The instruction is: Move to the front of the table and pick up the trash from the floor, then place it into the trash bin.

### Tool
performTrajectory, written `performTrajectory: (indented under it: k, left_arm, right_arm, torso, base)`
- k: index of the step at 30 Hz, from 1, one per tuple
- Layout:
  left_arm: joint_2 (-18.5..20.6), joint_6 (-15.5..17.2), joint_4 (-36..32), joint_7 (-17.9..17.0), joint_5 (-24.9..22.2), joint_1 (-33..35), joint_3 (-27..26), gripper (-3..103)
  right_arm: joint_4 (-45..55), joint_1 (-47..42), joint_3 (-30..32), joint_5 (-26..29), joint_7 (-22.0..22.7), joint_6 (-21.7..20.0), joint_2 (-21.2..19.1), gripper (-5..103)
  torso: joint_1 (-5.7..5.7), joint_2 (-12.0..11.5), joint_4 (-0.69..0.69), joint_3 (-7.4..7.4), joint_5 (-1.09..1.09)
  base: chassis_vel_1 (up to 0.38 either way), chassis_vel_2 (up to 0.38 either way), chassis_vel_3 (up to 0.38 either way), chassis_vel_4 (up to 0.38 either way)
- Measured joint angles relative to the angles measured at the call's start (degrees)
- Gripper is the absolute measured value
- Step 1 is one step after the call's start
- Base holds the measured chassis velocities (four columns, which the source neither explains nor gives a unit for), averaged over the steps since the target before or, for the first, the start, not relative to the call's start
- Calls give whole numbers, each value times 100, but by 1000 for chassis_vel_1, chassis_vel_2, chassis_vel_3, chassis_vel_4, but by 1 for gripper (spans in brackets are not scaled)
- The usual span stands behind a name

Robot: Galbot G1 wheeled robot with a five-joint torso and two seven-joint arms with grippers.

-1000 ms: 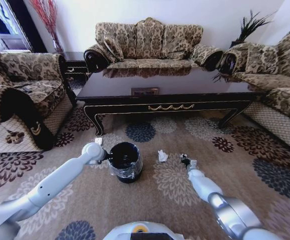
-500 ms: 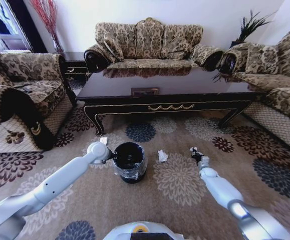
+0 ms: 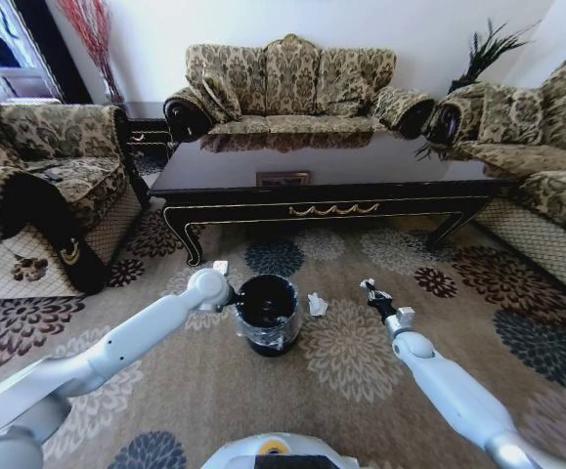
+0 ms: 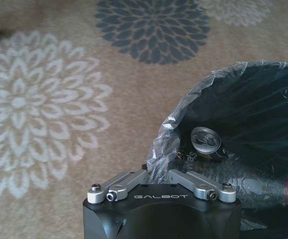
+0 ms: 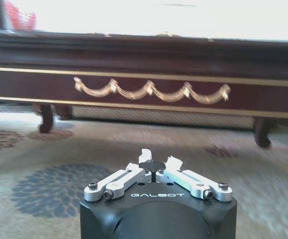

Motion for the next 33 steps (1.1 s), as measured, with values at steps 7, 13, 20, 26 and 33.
performTrajectory:
  k: [7,13,20,26,33]
  left_arm:
    - [-333,0,187,-157,-148,-231,275,0]
    - [-452,0,308,-177,-200,-403,444,0]
    - [-505,0,298,-284,-333,-466,524,0]
    - [-516,0,259,-407,-497,-528,566,0]
    - [-650,0,289,-495,-559,-596,694,0]
  right_arm:
    - [918,-552,372,-115,-18,103,-166,0]
    - [1809,-969,627,-196,41,58,-247,0]
    - [2690,-1519,661,-318,103,-10,-220,0]
    - [3106,-1833,491,-550,108,-14,-193,0]
    - [3302,-2009,314,-713,73,-1,-155,0]
  torso:
    - [0,0,-1,1,2]
    - [0,0,0,0,1]
    - [0,0,0,0,0]
    - [0,0,1,0,1]
    - [0,0,-1,0,1]
  base:
    - [0,0,0,0]
    - [0,0,0,0]
    - [0,0,0,0]
    - [0,0,0,0]
    - [0,0,0,0]
